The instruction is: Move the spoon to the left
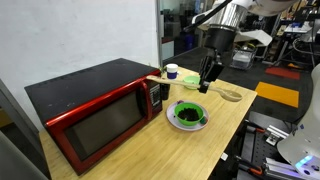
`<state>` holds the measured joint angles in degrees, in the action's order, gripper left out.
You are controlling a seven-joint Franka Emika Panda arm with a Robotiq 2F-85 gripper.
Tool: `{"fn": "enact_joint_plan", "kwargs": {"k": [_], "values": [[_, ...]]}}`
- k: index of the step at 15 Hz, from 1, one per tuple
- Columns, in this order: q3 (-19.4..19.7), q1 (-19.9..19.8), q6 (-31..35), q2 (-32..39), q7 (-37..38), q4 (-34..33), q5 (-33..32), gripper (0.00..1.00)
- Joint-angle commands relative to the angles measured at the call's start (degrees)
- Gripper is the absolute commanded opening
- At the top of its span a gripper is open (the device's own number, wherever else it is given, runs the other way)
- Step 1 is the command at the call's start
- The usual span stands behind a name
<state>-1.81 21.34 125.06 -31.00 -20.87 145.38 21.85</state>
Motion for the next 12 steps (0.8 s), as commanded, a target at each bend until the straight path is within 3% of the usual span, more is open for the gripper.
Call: {"fn": "enact_joint_plan", "kwargs": {"k": [1, 8, 12], "values": [[-0.5, 2.9, 6.4, 8.5, -5.8, -1.5, 5.5, 0.06], [-3.5, 3.5, 13.2, 24.5, -14.2, -4.8, 12.9, 0.06], [-8.1, 1.9, 18.9, 30.1, -12.1, -6.1, 9.8, 0.06]]}}
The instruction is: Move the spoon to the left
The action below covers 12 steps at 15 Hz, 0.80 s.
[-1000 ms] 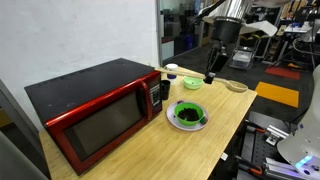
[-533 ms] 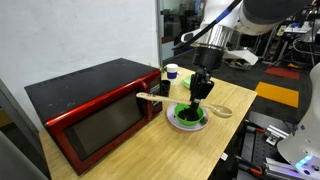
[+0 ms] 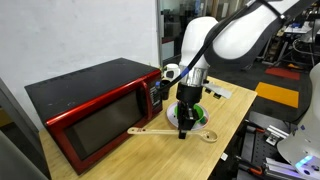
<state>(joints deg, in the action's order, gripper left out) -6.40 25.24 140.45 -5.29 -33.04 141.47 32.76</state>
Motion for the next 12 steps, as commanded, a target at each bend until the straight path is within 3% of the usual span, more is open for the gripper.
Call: {"fn": "enact_joint_plan", "kwargs": {"k": [1, 7, 12], "values": [[-4.8, -2.1, 6.1, 5.7, 1.1, -2.0, -2.5, 0.06], [-9.9, -2.5, 16.6, 11.1, 10.2, -0.1, -12.9, 0.06], [-11.1, -3.3, 21.4, 15.4, 17.9, 1.7, -21.6, 0.06]]}}
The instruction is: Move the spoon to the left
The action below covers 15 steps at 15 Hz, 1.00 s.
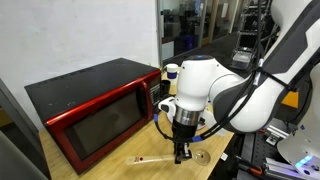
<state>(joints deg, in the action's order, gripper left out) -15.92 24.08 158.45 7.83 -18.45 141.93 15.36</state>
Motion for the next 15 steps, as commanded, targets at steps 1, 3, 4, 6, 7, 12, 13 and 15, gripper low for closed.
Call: {"fn": "enact_joint_plan", "kwargs": {"k": [1, 3, 4, 6, 7, 12, 13, 15], "values": [[-1.7, -2.6, 4.1, 3.3, 3.9, 1.4, -5.0, 0.06], [-2.2, -3.9, 5.2, 5.3, 4.0, 1.3, -5.6, 0.06], [-2.7, -4.9, 5.8, 6.6, 3.3, 1.0, -5.2, 0.06], [-3.2, -6.9, 6.3, 8.9, 2.7, 0.0, -5.1, 0.06], [-3.7, -8.1, 6.1, 10.0, 2.3, -0.7, -4.8, 0.06], [-2.9, -11.5, 5.7, 14.0, 2.1, -3.4, -8.4, 0.06], [-2.4, -11.8, 5.5, 14.6, 2.3, -4.0, -9.7, 0.06], [-2.1, -12.6, 5.4, 15.8, 2.4, -5.0, -11.4, 0.06]]}}
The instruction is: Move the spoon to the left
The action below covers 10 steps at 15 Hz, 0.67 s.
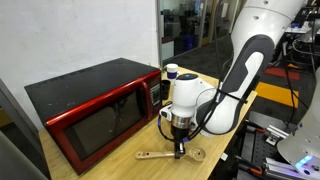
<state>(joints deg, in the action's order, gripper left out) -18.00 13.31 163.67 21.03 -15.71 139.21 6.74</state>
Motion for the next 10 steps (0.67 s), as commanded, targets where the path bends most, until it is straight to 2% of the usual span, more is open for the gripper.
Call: {"fn": "enact_joint_plan", "kwargs": {"k": [1, 2, 3, 4, 10], "values": [[0.0, -2.2, 0.2, 3.1, -0.1, -2.8, -3.5, 0.06], [0.4, -2.2, 0.1, 3.3, 0.3, -3.0, -4.2, 0.47], [0.5, -2.2, 0.2, 3.3, 0.6, -3.2, -4.6, 0.48], [0.5, -2.4, 0.0, 3.4, 0.6, -3.5, -5.0, 0.54], [2.2, -1.7, -1.9, -0.3, 2.3, -3.7, -8.0, 0.96]]}}
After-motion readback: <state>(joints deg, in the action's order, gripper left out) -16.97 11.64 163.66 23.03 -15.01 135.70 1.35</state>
